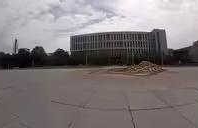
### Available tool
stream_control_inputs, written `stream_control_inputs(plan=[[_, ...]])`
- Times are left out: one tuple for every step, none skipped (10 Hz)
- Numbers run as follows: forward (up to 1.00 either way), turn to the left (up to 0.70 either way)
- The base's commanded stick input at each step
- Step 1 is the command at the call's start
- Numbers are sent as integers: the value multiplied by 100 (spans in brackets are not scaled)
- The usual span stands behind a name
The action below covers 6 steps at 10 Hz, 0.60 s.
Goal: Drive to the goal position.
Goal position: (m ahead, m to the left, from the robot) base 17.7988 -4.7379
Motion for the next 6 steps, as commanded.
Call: stream_control_inputs(plan=[[70,0],[70,0],[70,0],[70,0],[70,0],[70,0]])
